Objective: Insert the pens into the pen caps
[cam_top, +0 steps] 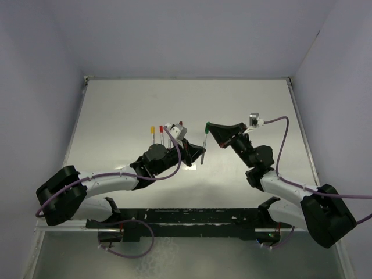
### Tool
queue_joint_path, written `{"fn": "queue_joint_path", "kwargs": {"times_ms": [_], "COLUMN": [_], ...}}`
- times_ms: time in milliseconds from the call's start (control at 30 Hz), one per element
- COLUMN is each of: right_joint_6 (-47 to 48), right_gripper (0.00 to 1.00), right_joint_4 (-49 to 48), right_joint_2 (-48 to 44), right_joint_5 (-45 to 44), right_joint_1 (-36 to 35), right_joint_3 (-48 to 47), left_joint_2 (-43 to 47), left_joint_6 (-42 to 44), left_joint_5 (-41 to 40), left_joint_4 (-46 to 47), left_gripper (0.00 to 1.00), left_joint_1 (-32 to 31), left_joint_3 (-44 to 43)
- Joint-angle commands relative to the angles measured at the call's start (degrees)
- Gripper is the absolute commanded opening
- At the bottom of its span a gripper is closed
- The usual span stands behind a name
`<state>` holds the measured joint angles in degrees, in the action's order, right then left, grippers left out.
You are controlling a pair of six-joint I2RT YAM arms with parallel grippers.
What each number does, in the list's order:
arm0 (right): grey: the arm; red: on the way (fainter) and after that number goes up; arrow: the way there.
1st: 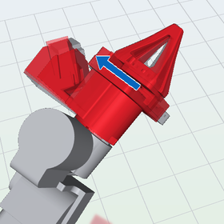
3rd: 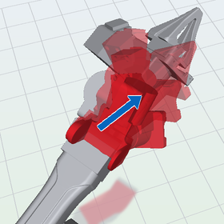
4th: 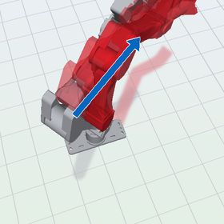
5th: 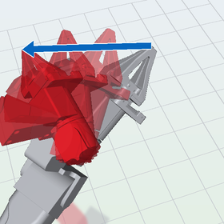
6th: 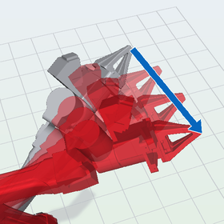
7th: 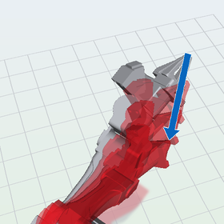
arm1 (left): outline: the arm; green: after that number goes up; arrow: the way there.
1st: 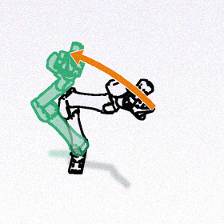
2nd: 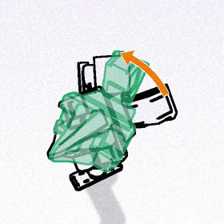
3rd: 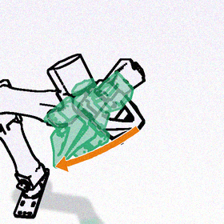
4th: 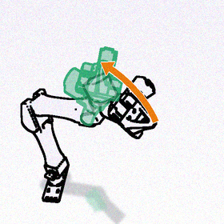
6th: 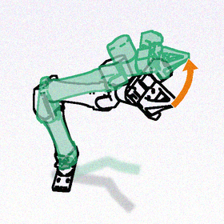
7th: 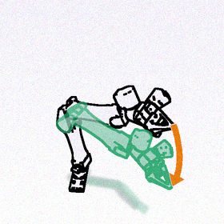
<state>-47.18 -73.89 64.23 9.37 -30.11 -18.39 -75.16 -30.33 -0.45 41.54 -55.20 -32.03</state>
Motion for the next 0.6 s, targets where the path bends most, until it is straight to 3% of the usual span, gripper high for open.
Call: {"fn": "queue_joint_path", "kwargs": {"times_ms": [0, 567], "right_joint_6": [-0.20, 1.47], "right_gripper": [0.00, 0.00], "right_joint_4": [-4.57, -5.04], "right_joint_2": [0.57, 1.87], "right_joint_5": [1.70, 2.07], "right_joint_1": [-0.43, -0.65], "right_joint_3": [0.19, 0.19], "left_joint_2": [0.09, 1.13], "left_joint_6": [1.28, 0.50], "left_joint_5": [-0.01, 0.71], "left_joint_4": [3.72, 3.47], "left_gripper": [0.00, 0.00], "left_joint_1": [-0.17, -0.17], "left_joint_3": [-2.84, -1.15]}}
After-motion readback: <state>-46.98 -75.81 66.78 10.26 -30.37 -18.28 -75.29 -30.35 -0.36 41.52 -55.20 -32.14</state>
